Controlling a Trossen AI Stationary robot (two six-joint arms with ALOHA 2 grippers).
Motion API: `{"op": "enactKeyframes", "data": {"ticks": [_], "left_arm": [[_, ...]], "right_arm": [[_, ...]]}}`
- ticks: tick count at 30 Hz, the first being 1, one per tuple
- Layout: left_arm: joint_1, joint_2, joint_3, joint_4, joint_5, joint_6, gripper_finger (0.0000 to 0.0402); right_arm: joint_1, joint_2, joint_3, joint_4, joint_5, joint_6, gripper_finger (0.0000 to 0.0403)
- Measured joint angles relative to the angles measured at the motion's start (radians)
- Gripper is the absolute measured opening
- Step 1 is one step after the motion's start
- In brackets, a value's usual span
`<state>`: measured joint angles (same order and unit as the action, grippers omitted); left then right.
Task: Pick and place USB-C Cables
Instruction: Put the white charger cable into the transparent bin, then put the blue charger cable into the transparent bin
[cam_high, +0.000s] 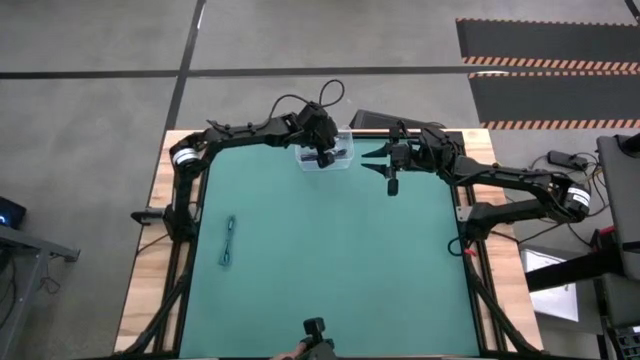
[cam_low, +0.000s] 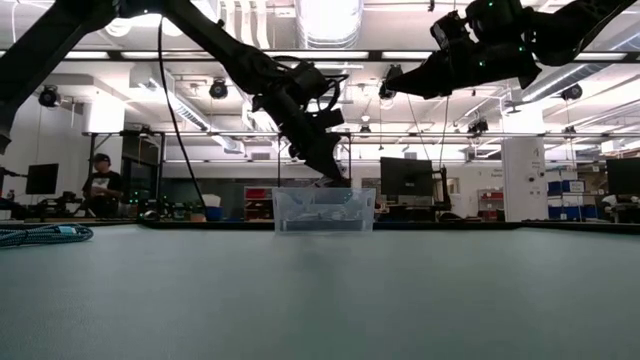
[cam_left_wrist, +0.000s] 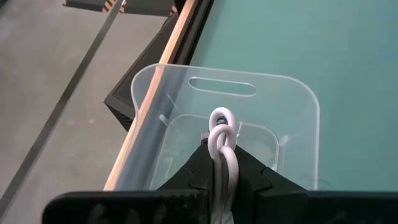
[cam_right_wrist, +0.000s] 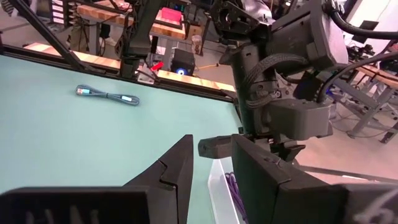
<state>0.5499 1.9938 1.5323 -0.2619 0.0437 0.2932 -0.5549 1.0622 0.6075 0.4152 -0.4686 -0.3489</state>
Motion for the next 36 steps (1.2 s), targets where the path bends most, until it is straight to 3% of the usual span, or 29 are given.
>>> {"op": "enactKeyframes", "data": {"ticks": [16,36], "left_arm": [[0.005,0.0,0.0,0.011,0.0,0.0,0.0087],[0.007,-0.063,0.024,-0.012,-0.029,0.002,0.0092]], "right_arm": [[0.0,0.0,0.0,0.0,0.0,0.0,0.01],[0.0,0.0,0.0,-0.014,0.0,-0.003,0.01]]}}
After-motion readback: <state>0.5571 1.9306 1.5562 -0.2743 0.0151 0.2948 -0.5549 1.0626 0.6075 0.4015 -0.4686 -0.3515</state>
